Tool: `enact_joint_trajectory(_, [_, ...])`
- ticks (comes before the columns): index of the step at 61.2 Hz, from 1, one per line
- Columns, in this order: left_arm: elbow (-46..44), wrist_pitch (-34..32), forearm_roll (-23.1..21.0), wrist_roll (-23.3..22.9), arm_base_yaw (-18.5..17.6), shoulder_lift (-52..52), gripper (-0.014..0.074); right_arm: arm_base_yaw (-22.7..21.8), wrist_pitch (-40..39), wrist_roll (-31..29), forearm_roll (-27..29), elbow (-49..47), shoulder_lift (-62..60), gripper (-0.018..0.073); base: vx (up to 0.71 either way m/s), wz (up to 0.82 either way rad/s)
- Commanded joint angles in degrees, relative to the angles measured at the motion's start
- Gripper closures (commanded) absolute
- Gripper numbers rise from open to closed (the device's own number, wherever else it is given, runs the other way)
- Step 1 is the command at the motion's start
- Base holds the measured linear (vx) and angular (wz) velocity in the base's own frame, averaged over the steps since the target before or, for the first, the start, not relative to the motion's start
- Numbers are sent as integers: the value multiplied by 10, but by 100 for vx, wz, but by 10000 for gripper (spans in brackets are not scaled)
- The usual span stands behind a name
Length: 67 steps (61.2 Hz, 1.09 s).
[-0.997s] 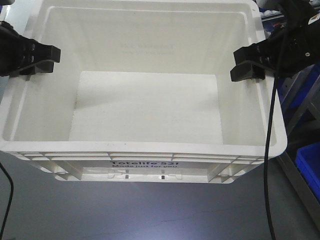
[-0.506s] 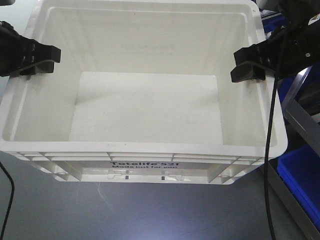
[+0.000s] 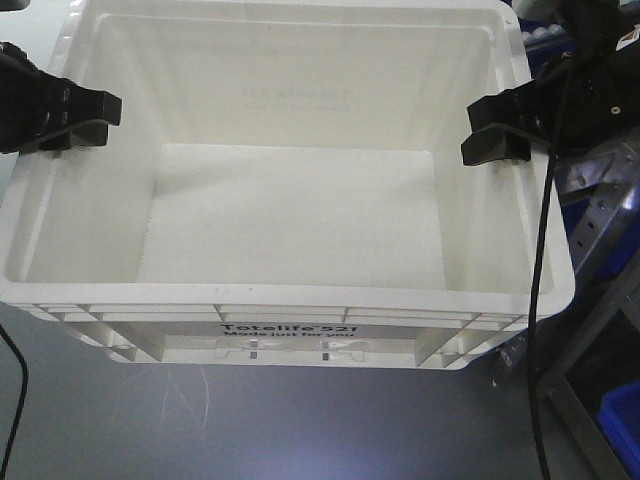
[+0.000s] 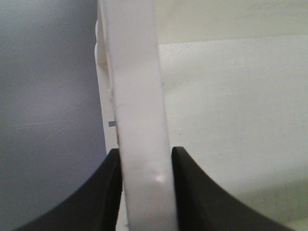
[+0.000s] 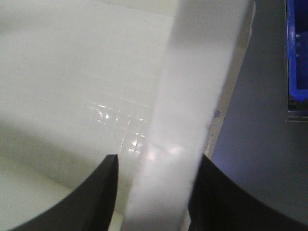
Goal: Move bin from left to right shelf
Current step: 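Hold the tote with both grippers while the base turns away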
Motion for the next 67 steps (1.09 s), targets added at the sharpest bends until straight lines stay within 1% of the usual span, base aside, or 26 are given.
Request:
enact_joint_trajectory(1, [-23,-56,-2,24,1,-26,604,-5,-31,-26,6,-22,-30,563,39,19])
enact_joint_trajectory(67, [-23,-57,-2,24,1,-26,604,-5,-27,-26,6,-22,-30,563,42,18])
